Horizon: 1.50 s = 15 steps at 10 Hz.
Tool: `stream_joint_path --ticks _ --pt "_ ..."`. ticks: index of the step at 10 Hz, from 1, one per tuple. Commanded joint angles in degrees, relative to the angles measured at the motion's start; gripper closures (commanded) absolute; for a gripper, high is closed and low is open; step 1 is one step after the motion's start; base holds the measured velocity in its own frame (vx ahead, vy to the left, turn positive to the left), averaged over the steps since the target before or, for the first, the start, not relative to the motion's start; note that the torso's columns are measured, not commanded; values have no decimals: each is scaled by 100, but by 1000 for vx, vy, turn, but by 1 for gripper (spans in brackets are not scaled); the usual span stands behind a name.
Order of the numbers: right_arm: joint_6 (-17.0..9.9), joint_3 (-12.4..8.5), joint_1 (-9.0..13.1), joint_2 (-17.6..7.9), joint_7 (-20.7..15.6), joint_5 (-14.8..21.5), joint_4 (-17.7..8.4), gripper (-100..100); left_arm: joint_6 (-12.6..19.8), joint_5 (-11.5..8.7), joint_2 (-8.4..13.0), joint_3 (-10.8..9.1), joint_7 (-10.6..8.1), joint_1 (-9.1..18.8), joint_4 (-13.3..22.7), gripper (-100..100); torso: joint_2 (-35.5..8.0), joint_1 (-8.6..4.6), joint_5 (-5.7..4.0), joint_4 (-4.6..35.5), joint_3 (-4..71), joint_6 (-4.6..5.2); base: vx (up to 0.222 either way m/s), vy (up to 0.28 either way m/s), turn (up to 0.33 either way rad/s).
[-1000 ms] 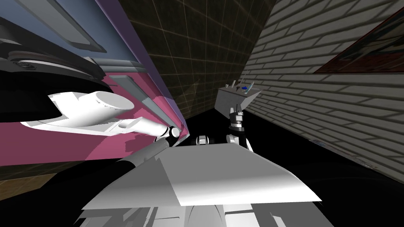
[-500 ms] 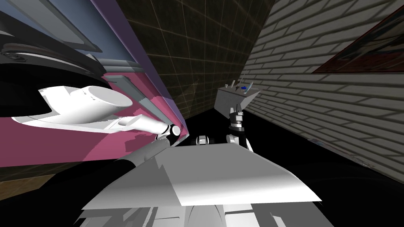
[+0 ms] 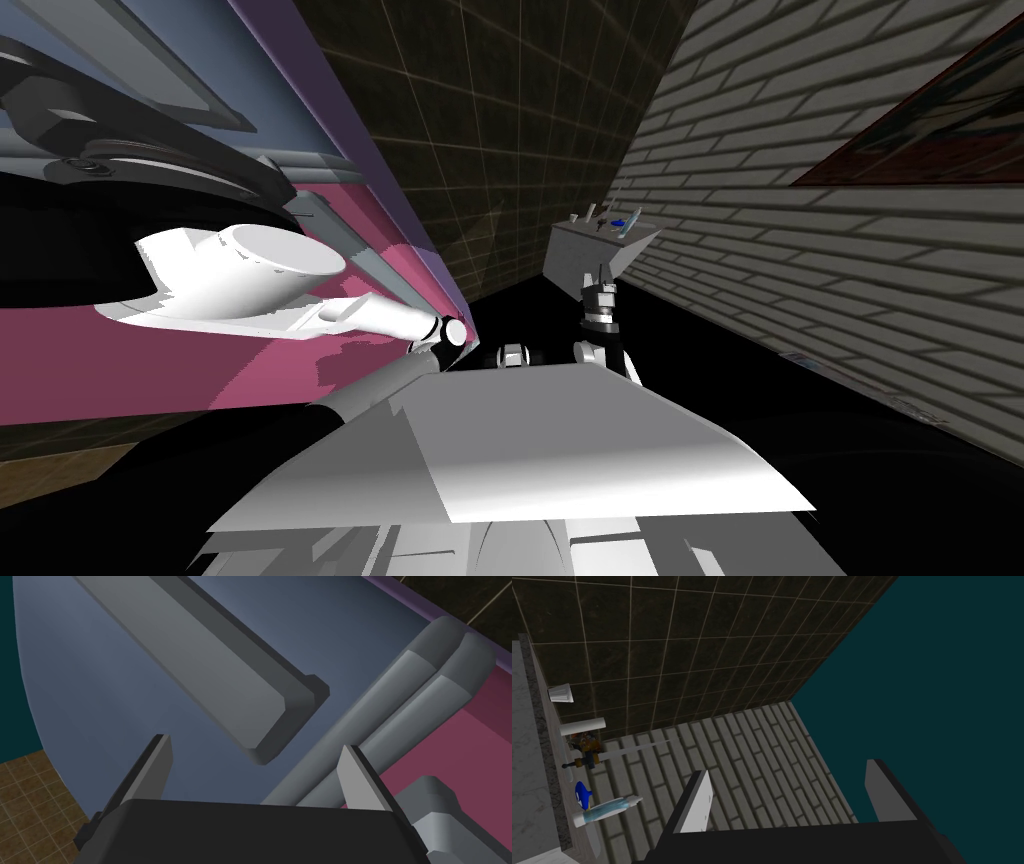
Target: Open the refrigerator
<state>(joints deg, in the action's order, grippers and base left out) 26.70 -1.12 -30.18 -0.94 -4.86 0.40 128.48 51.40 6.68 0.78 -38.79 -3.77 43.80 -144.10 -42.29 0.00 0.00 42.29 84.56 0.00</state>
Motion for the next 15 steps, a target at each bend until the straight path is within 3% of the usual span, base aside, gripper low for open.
stream_joint_path --ticks 1,4,5,6,8,9,10,11,15 --pt "0 0 0 0 0 0 0 0 106 54 66 9 8 159 58 -100 0 0 0 0 0 0 16 16 13" --pt "0 -1 -1 -1 0 0 0 0 329 159 218 28 26 476 172 -100 10 7 3 -3 7 0 44 36 13" --pt "0 -1 -1 0 0 0 0 0 275 157 178 36 24 425 148 -100 6 1 1 -2 4 0 22 15 2" --pt "0 0 0 0 0 0 0 0 180 89 116 16 14 265 96 100 -5 -6 -1 1 -3 0 -18 -12 -11" --pt "0 0 1 0 0 0 0 0 31 19 15 3 2 53 20 100 8 -8 21 -31 -13 16 -45 -31 -1" --pt "0 1 1 0 0 0 0 0 27 45 83 13 12 156 37 100 30 -7 28 -40 -1 19 -33 -15 8" --pt "0 0 1 0 0 0 0 0 285 -163 15 69 21 239 -38 100 46 5 14 -27 23 14 -244 63 -54" --pt "0 0 4 -1 0 0 0 0 285 -163 15 69 21 239 -38 100 -10 5 9 -20 -12 29 -283 129 -103" --pt "-1 0 5 0 0 0 0 0 816 -568 -113 186 29 436 -172 100 -9 42 20 -2 -15 -6 -310 85 -76"
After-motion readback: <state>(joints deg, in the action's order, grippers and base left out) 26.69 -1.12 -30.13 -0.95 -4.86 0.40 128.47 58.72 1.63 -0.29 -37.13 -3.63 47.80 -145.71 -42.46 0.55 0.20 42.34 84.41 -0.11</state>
